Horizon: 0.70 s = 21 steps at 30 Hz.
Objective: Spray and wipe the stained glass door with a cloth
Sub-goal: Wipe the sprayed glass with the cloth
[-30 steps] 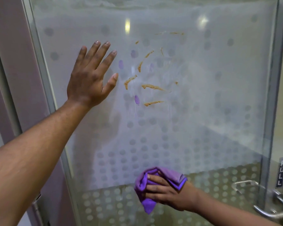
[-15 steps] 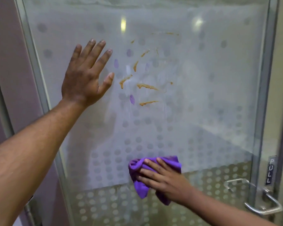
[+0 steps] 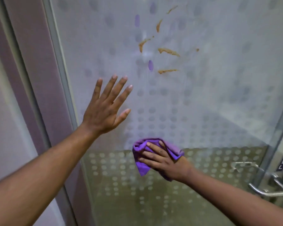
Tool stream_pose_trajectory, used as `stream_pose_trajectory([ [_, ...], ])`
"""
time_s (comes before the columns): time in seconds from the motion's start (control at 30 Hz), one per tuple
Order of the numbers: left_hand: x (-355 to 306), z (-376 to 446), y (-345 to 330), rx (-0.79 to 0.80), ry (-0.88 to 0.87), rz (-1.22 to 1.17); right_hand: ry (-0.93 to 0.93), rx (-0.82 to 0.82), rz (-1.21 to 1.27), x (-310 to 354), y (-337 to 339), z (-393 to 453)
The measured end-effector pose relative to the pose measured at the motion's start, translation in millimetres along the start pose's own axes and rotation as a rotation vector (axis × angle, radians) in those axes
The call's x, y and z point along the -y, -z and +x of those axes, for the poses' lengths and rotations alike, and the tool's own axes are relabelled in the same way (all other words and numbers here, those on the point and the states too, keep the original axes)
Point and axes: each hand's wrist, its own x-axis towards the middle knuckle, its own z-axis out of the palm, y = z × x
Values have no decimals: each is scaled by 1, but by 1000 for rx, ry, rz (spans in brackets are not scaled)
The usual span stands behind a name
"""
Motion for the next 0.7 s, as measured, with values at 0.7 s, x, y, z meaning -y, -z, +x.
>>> stream_pose_trajectory([
  [0.7,2,-18,-15,-20,-33,52,318,189,119,33,14,103],
])
